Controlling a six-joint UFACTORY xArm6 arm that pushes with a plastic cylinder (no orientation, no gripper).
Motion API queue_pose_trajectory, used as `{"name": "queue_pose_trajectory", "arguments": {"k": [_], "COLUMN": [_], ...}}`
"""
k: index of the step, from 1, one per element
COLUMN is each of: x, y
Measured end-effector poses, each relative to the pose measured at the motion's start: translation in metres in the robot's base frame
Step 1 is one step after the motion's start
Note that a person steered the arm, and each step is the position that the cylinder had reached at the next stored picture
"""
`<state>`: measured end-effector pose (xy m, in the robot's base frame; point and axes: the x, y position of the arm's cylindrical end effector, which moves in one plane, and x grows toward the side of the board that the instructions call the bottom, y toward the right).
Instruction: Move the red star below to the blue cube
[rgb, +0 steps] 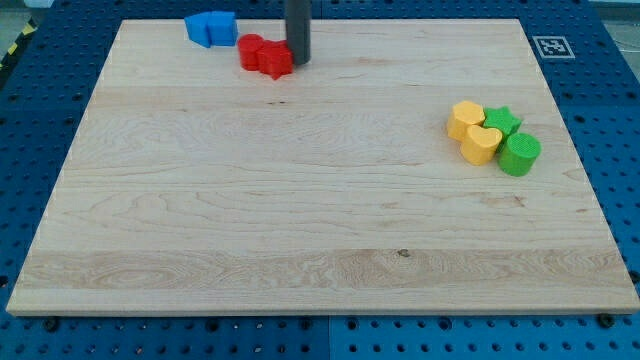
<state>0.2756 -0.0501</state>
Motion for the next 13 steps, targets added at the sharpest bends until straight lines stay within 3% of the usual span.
{"name": "queue_pose_trajectory", "arguments": {"k": [2, 3, 4, 5, 6, 13], "x": [0.0, 0.0, 0.02, 0.068, 0.081, -0.006], "y": [-0.055, -0.052, -0.02, -0.017, -0.037, -0.06]}}
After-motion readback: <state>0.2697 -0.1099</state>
